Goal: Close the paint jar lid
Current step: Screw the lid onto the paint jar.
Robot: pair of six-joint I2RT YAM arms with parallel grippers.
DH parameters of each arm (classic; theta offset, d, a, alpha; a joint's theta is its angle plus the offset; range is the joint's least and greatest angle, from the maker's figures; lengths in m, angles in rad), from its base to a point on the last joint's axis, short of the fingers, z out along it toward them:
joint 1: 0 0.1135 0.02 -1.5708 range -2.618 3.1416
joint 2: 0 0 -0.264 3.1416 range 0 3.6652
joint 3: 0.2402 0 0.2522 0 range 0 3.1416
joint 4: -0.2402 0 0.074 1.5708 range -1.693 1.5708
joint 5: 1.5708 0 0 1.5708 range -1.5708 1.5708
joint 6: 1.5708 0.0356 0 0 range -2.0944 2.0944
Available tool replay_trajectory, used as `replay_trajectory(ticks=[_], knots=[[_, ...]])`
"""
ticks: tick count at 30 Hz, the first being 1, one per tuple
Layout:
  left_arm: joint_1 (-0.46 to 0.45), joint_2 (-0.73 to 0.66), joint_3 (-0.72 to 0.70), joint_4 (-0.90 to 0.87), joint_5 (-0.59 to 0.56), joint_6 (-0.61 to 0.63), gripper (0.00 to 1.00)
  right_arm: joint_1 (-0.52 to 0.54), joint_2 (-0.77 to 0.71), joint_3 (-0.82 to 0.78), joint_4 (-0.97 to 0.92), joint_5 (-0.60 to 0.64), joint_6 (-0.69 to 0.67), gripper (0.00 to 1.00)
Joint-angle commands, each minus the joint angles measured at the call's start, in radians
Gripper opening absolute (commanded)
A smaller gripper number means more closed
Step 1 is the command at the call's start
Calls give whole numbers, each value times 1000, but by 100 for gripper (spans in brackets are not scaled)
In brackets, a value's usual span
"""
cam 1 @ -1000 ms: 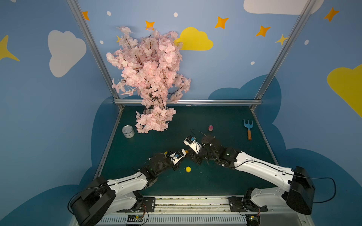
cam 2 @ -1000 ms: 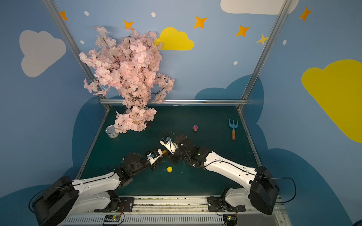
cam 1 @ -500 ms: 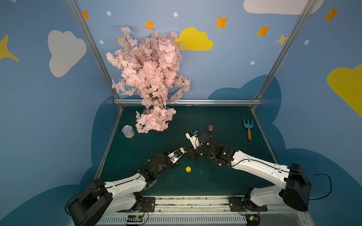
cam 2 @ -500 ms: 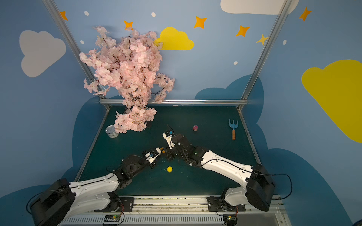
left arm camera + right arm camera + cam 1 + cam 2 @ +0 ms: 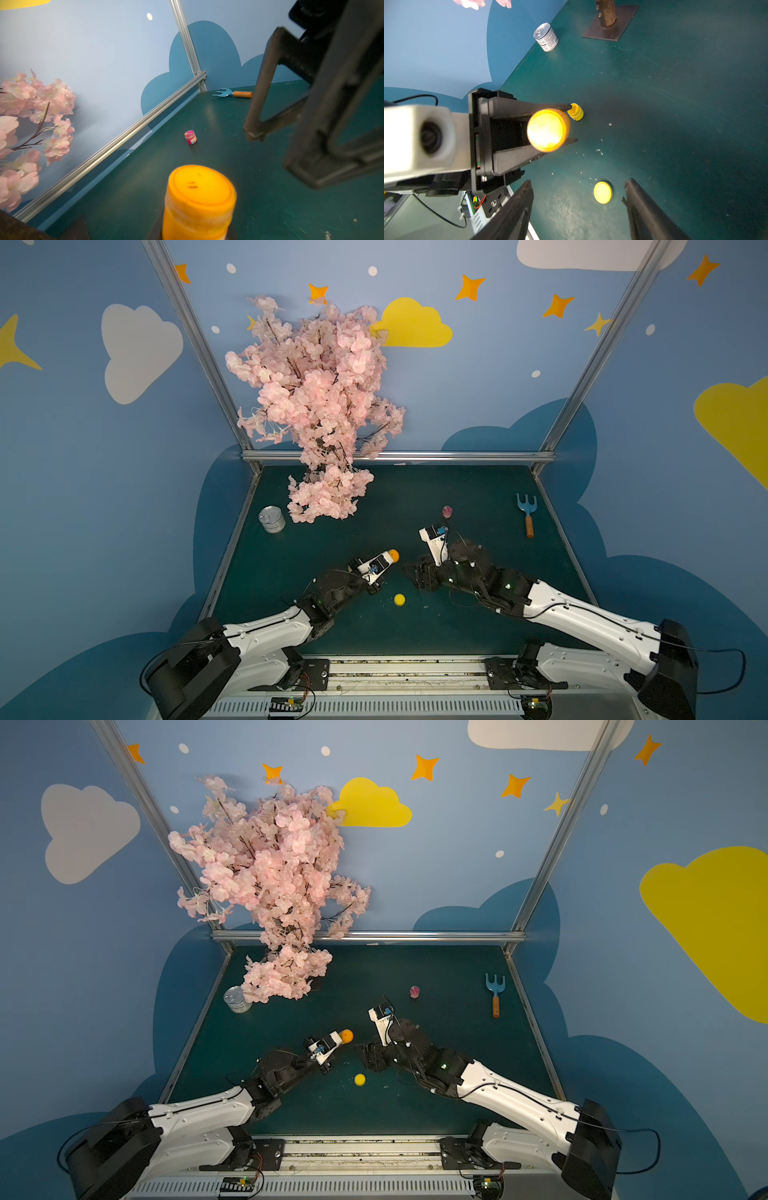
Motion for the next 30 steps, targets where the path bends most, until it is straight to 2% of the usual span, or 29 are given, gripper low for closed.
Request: replay_trajectory(ticks=[1, 6, 9, 12, 18, 23, 30], knots=[[12, 10, 40, -3, 127, -24, 23, 0, -83, -57, 25, 29, -166, 70], [22, 42, 80, -57, 395, -39, 24, -3, -203, -142, 69, -32, -437, 68], [22, 69, 104, -82, 506, -45, 24, -8, -254, -191, 128, -165, -623, 66], [22, 79, 107, -81, 530, -47, 24, -25, -278, -221, 175, -278, -734, 62], [22, 77, 108, -90, 541, -40, 24, -73, -205, -129, 90, -349, -864, 51], [22, 79, 111, -90, 544, -44, 24, -85, -130, -64, 41, -386, -905, 45], [22, 81, 110, -92, 535, -42, 24, -88, -88, -56, 38, -431, -903, 43]])
